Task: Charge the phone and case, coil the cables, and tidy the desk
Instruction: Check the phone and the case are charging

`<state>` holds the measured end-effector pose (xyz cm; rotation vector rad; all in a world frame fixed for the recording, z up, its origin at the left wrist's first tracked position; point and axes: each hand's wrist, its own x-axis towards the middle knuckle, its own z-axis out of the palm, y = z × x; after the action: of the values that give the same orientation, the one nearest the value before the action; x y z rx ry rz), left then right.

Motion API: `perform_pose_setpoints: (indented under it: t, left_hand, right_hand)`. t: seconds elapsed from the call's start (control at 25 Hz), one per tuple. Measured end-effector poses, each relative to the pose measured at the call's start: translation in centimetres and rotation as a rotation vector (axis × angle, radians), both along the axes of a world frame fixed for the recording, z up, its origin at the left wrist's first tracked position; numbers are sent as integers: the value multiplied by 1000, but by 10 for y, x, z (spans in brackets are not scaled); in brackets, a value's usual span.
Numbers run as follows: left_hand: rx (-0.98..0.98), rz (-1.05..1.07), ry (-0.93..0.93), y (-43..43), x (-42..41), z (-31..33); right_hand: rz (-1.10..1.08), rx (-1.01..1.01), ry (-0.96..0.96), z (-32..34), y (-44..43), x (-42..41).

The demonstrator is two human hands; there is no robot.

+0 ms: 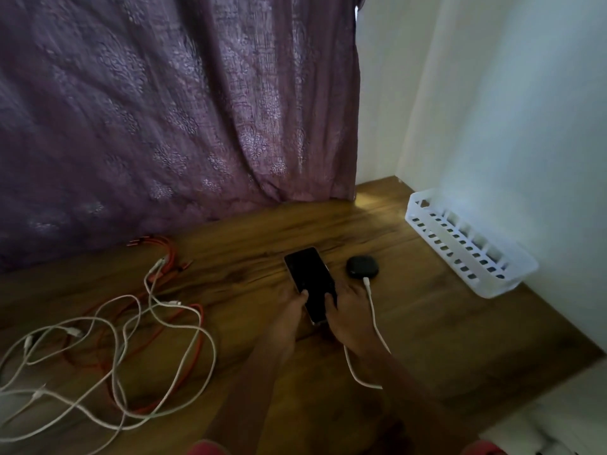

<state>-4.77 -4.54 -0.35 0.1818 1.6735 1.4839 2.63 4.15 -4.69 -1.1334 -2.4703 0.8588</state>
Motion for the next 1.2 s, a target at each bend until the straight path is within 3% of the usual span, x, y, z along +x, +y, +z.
perform_pose_setpoints:
  t: [0.12,0.32,0.4,0.8,1.2]
  left_hand:
    - [98,107,-153,5,-3,-2]
    - [128,243,-186,12,-10,-5]
    - [145,270,-160,13,-8,-3]
    - [475,230,20,15,-3,73]
    - [659,224,105,0,16,146]
  right_hand:
    - [-45,-62,-5,3,5,-5]
    - [-292,-615,264,21,11,-21]
    - [-336,-719,323,33,11,-21]
    - [-95,-840,635,118,20,-13]
    - [74,-991,929,181,17,18]
